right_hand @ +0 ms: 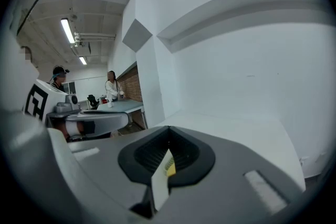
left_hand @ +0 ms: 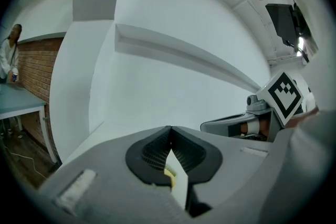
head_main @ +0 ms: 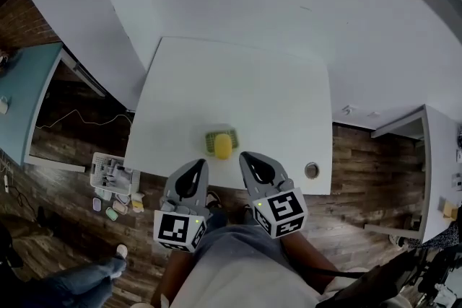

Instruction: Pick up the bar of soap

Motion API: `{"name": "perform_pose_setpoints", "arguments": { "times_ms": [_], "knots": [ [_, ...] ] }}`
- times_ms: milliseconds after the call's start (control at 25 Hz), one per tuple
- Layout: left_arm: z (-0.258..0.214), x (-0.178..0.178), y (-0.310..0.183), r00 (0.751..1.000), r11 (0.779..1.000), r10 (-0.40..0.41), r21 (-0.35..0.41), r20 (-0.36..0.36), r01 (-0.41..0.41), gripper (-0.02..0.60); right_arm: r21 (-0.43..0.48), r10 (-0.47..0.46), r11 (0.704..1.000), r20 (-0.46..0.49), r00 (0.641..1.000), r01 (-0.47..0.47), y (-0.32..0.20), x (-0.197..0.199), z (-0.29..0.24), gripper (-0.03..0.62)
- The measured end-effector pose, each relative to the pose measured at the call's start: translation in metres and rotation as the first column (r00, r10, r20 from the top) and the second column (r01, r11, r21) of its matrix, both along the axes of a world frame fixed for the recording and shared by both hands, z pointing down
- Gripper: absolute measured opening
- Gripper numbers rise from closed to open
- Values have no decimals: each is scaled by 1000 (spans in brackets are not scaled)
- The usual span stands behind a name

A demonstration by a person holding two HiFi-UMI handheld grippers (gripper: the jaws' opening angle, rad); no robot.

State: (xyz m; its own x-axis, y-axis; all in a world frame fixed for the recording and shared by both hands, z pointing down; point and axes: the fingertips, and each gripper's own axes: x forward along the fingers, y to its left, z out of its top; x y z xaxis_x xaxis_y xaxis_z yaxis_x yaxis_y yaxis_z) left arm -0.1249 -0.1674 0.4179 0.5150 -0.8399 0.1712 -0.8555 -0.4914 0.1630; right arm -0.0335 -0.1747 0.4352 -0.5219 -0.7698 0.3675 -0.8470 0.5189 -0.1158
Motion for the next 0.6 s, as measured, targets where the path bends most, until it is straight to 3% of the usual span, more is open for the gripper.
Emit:
{"name": "perform_pose_setpoints", "arguments": {
  "times_ms": [320, 600],
  "knots": [
    [42, 3, -13, 998, 997, 61, -44, -2, -61, 2, -44, 9, 999, -39, 999, -11, -9, -11, 31, 3],
    [73, 13, -31, 998, 994, 58, -93, 8, -57, 2, -97, -8, 995, -48, 999, 3, -22, -12, 61, 3]
  ]
}}
